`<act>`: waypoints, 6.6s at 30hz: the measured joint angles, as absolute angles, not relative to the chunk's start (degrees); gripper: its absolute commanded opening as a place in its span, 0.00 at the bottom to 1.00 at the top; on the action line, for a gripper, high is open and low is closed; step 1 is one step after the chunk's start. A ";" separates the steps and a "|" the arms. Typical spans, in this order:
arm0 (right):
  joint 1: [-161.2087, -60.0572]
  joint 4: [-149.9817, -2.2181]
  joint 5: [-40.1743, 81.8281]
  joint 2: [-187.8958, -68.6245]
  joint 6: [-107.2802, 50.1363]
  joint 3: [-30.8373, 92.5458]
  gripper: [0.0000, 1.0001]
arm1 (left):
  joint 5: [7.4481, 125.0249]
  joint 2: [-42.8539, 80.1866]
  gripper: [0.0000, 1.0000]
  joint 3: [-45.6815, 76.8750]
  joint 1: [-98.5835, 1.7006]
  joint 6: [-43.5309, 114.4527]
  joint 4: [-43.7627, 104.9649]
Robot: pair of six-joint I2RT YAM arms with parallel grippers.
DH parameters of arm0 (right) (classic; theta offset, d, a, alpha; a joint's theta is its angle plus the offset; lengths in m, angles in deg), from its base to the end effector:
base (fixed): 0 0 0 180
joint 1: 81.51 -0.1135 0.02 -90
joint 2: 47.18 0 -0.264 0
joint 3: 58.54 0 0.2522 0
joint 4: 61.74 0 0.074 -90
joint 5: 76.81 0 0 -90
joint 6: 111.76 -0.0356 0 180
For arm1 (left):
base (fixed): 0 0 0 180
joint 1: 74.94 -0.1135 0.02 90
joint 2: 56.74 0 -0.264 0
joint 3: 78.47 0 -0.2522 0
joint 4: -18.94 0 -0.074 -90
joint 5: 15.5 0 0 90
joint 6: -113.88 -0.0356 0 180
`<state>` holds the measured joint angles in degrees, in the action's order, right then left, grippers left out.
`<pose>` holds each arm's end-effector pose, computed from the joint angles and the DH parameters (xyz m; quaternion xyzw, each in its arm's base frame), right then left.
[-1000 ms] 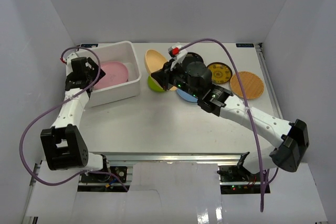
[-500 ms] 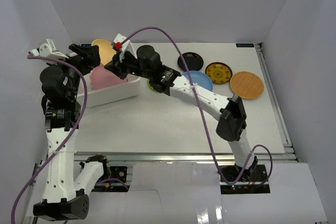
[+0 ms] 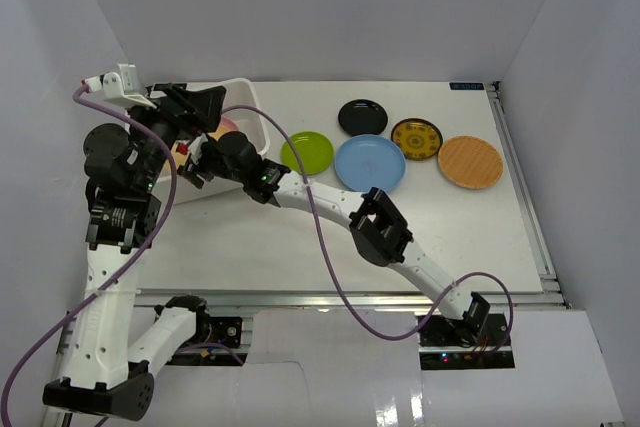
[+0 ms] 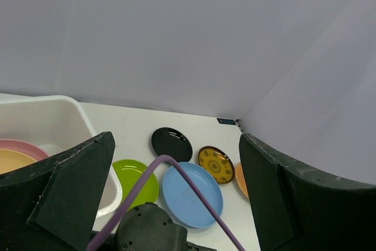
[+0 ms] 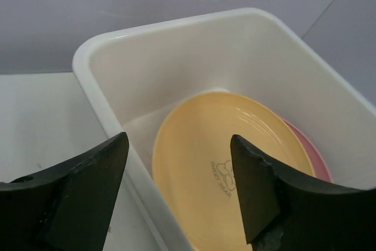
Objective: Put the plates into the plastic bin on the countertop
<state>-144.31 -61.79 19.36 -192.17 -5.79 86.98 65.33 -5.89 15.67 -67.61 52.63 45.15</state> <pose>0.2699 0.5334 0.2682 -0.4757 0.5192 0.3165 0.6356 0.1657 -0.0270 0.4796 -0.0609 0.6487 -0.2838 0.7035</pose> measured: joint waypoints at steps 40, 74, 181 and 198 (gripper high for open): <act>-83.22 -53.55 6.12 -104.63 -51.82 -20.33 0.39 | 77.81 42.46 0.81 27.28 -35.26 66.43 33.44; -78.59 -49.81 16.41 -105.09 -58.90 -25.08 0.51 | 85.90 50.81 0.00 23.60 -34.47 69.25 33.07; -109.17 -39.67 22.92 -132.80 -68.10 18.00 0.08 | 76.65 -14.63 0.98 32.28 -39.13 46.99 39.08; -131.22 -63.43 19.51 -184.80 -67.73 77.70 0.22 | 93.28 -25.08 0.98 38.64 -39.17 37.62 36.98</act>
